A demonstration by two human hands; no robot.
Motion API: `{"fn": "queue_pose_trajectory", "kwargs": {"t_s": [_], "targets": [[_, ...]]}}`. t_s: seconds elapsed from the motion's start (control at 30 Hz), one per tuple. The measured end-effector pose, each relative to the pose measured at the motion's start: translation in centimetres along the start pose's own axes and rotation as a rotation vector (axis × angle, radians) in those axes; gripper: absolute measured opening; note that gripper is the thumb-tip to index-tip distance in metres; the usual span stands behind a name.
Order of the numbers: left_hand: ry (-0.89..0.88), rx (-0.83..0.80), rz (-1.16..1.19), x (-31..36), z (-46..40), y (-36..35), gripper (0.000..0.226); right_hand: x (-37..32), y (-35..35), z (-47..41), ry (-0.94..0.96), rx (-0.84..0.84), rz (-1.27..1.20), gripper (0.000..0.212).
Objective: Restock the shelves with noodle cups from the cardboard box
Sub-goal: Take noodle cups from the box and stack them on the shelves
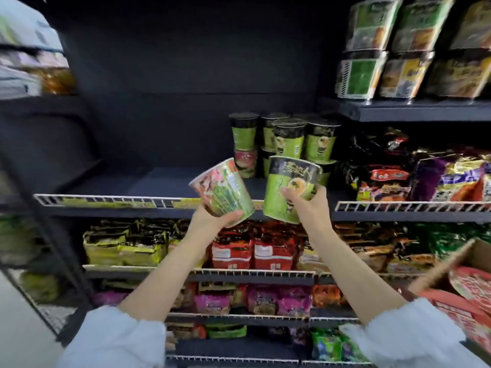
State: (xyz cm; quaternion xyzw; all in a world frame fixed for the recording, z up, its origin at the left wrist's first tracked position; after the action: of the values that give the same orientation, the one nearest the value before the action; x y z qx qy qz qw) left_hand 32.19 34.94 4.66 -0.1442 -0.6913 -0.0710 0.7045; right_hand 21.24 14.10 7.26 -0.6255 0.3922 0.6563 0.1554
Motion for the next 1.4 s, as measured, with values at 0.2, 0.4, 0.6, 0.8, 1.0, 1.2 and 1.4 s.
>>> {"fn": "queue_pose_trajectory", "kwargs": {"t_s": [0.2, 0.4, 0.6, 0.8, 1.0, 1.2, 1.4], "targets": [[-0.053, 0.05, -0.316, 1.1, -12.8, 0.1, 0.088, -4.6, -4.2, -7.1, 0.247, 0.03, 0.095, 0.083], [0.038, -0.073, -0.424, -2.4, -22.8, -2.8, 0.087, -8.3, -7.3, -14.0, 0.428, 0.04, 0.162, 0.105], [0.097, -0.311, -0.504, -5.4, -26.9, -6.9, 0.095, -9.6, -10.4, -18.0, 0.493, 0.052, 0.215, 0.116], [0.052, -0.418, -0.731, -4.7, -28.6, -7.6, 0.081, -9.7, -11.8, -20.6, 0.517, 0.098, 0.266, 0.116], [-0.009, -0.408, -0.648, -5.8, -29.0, -6.5, 0.056, -8.1, -12.7, -22.6, 0.411, 0.095, 0.201, 0.109], [-0.041, -0.328, -0.545, -5.5, -29.0, -6.8, 0.055, -7.5, -14.1, -22.8, 0.444, 0.033, 0.237, 0.108], [0.026, -0.233, -0.101, -2.1, -28.1, -6.0, 0.038, -7.6, -13.9, -23.6, 0.488, 0.101, 0.264, 0.107]]}}
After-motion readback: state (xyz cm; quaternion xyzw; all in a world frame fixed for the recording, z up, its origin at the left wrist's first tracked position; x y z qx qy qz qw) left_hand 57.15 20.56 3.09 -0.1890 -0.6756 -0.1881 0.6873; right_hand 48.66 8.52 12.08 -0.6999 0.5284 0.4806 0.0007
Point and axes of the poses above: each hand's wrist, its own z-axis away from the middle knuckle, its own y-axis out of the back of the hand, x = y × z, the point moved 8 cm from there along -z, towards the middle knuckle, and after that the axes turned 15 degrees about z, right-handed, at the moved point
